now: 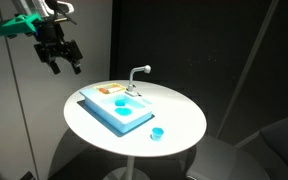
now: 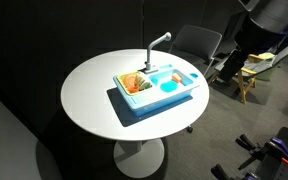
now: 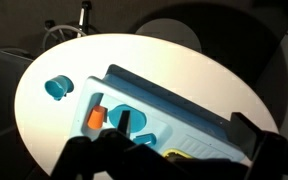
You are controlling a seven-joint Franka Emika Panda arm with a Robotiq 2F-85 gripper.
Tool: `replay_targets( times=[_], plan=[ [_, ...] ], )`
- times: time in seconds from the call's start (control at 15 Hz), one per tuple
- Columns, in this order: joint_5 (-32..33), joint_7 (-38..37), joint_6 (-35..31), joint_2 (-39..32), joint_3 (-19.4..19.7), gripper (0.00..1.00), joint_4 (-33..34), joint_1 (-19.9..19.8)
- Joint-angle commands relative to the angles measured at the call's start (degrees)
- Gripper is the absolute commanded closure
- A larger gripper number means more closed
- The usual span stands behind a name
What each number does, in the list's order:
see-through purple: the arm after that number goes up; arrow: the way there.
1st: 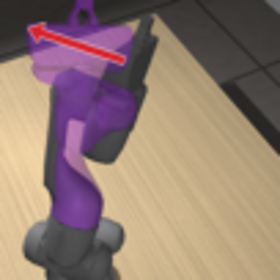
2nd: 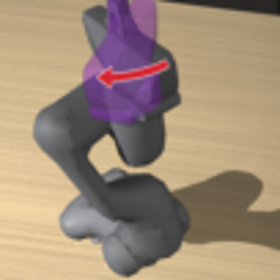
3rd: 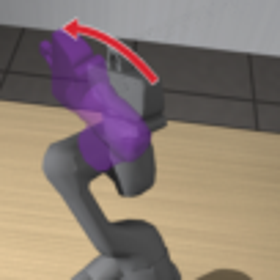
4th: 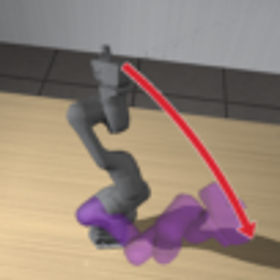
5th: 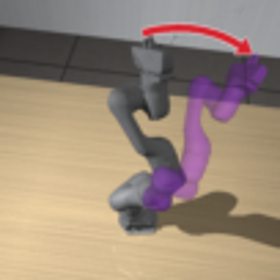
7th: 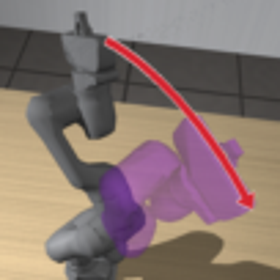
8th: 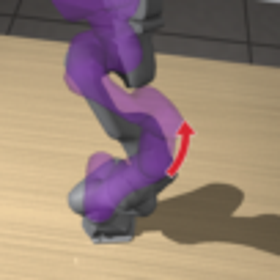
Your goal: Move the cup to the left side of the toy sink
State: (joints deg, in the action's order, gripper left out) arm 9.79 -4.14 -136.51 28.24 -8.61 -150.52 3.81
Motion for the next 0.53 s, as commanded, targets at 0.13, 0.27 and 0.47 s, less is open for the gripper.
replay_targets(
  times=[0.13, 0.27, 0.47],
  plan=[
    [-1.4, 3.9, -2.9, -3.7, 3.8, 0.00, 4.0, 0.0],
    [-2.5, 4.8, -3.3, -4.4, 4.8, 0.00, 4.7, 0.3],
    [-4.4, 5.4, -3.8, -4.9, 5.9, 0.00, 5.6, 0.4]
  ],
)
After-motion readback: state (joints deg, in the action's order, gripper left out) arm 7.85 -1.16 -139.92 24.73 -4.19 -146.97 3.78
